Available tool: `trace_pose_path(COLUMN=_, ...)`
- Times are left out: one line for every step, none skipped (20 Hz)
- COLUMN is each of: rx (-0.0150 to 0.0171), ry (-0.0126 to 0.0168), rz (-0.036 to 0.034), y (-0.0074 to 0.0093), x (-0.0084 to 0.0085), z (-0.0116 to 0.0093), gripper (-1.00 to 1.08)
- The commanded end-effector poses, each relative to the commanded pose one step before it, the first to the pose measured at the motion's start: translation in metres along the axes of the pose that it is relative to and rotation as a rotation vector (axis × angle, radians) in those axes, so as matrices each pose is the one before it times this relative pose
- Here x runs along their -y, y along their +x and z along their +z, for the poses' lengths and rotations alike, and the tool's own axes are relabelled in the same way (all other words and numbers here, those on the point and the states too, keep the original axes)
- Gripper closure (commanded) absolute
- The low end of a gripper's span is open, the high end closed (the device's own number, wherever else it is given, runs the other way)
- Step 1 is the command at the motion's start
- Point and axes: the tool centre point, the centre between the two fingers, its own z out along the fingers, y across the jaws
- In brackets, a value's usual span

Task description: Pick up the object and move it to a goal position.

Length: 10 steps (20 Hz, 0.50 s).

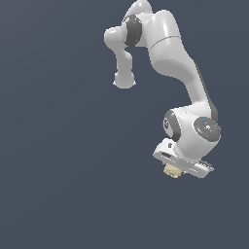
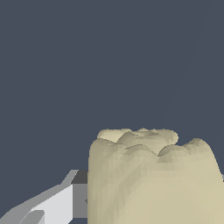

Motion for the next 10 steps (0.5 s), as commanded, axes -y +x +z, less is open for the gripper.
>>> trace_pose_path(rx=-0.0004, ry=-0.00031, rz=0.00157, y=-0.00173, x=0.01117, z=-0.00144, gripper=1.08)
trace_pose_path(rx=0.0, ry=0.0, rz=0.0, y=-0.00063, x=0.00351, z=-0.00037, gripper=1.08)
trace_pose_path(rx=0.0, ry=0.0, rz=0.0, y=-0.00055, x=0.00313, z=-0.00033, gripper=1.08)
trace_pose_path(rx=0.0, ry=0.0, rz=0.0, y=-0.00048, x=0.00277, z=-0.00029, gripper=1.08)
trace_pose_path(rx=0.0, ry=0.0, rz=0.0, y=-0.00041, x=0.00243, z=-0.00025, gripper=1.08)
trace_pose_path(rx=0.0, ry=0.0, rz=0.0, y=-0.00034, x=0.0021, z=-0.00022, gripper=1.08)
trace_pose_path(rx=0.0, ry=0.0, rz=0.0, y=-0.00027, x=0.00179, z=-0.00018, gripper=1.08)
trace_pose_path(rx=0.0, ry=0.0, rz=0.0, y=-0.0002, x=0.00148, z=-0.00015, gripper=1.08)
trace_pose_path(rx=0.0, ry=0.0, rz=0.0, y=-0.00013, x=0.00119, z=-0.00011, gripper=1.08)
trace_pose_path(rx=0.0, ry=0.0, rz=0.0, y=-0.00005, x=0.0009, z=-0.00008, gripper=1.08)
